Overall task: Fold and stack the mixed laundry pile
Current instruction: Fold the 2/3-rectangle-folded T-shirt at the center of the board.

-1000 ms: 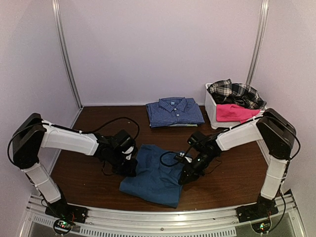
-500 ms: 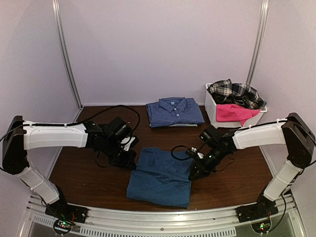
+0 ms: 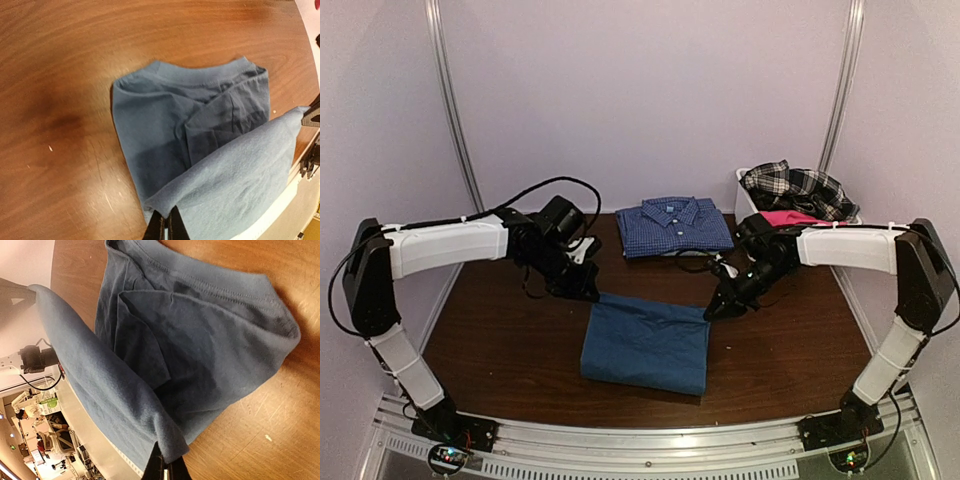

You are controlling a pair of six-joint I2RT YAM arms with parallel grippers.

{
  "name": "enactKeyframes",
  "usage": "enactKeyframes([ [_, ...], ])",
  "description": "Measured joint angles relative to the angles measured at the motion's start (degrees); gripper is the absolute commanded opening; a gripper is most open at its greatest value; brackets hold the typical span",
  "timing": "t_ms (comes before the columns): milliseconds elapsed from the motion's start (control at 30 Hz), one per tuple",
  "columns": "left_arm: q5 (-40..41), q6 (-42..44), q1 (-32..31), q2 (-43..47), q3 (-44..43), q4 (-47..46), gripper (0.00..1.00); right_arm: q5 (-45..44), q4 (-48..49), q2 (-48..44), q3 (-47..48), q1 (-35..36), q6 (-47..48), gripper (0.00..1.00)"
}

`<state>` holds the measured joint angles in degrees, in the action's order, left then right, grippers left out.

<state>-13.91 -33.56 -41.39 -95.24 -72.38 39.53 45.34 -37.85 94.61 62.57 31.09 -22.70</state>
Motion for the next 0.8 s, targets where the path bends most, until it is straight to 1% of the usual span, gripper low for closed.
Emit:
enactKeyframes([
  [167, -1.33, 1.79, 2.32, -5.09, -3.19, -0.48, 0.0, -0.28, -1.51, 4.37, 4.52, -2.6, 1.66, 0.0],
  [367, -3.08, 3.72, 3.32, -11.98, -7.87, -1.05, 0.0, -0.52, -2.6, 7.78, 5.97, -5.01, 2.6, 0.0],
  [800, -4.63, 5.68, 6.58, -18.99, -13.25, -3.5, 0.0, -1.07, -1.79, 14.45, 12.02, -7.78, 2.91, 0.0],
])
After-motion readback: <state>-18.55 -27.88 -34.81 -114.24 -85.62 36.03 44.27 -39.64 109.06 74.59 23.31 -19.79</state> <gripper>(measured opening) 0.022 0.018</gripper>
